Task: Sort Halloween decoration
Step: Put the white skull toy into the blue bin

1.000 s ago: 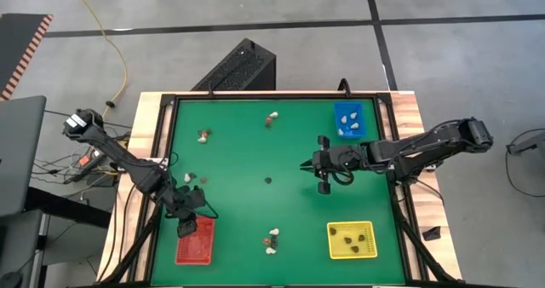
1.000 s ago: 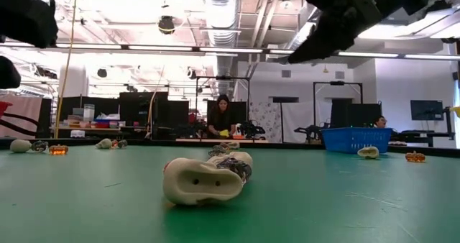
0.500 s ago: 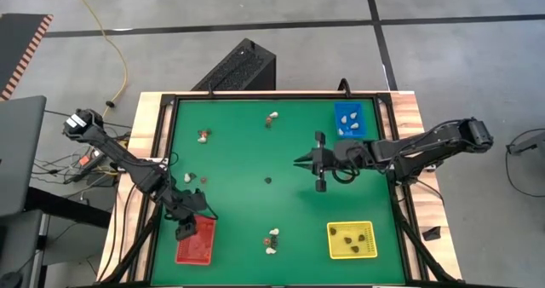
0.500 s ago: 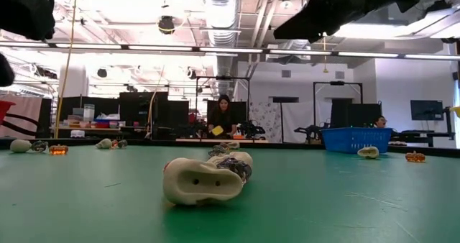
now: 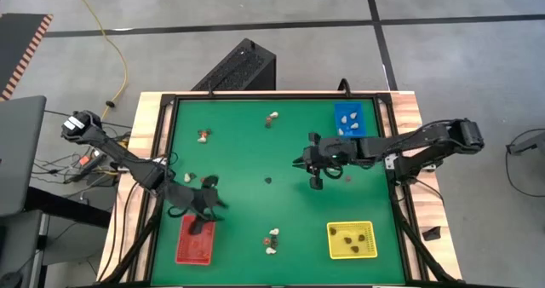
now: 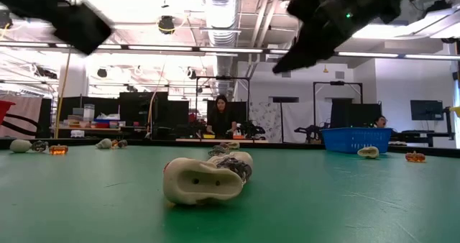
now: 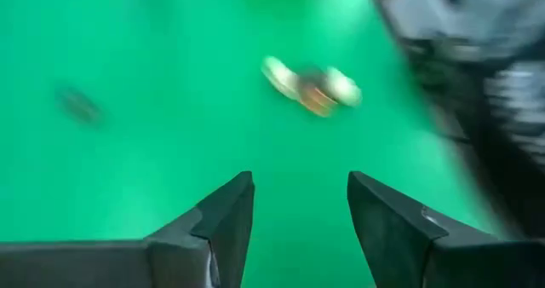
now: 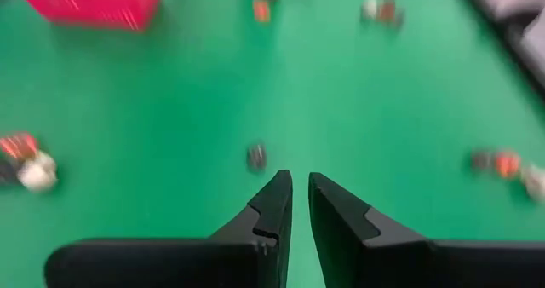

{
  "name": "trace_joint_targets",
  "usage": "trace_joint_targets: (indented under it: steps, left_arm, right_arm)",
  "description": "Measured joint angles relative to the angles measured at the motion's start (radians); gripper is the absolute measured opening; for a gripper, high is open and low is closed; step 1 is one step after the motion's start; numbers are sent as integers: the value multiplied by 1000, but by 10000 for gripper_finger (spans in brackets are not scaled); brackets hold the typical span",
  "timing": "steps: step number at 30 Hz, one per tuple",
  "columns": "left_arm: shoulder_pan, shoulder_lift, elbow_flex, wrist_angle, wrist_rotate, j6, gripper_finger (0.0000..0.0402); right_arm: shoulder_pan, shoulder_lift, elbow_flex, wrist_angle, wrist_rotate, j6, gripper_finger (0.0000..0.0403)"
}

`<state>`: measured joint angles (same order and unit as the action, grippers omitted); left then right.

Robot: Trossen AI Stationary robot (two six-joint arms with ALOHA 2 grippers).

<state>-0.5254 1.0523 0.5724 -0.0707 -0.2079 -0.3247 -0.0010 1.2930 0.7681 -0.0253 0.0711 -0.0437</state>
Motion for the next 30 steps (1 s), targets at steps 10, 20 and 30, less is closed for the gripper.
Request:
trace_joint_targets:
  steps: [10, 20, 30]
  left_arm:
    - [366, 29, -209, 653, -19, 581, 178]
    - [620, 26, -429, 1049, 116, 362, 178]
    - [627, 28, -417, 1049, 133, 418, 178]
  right_arm:
    - [-100, 178, 279, -558, -19, 17, 157]
    - [-396, 385, 500, -458, -185, -125, 226]
    - [-560, 785, 982, -684, -284, -481, 225]
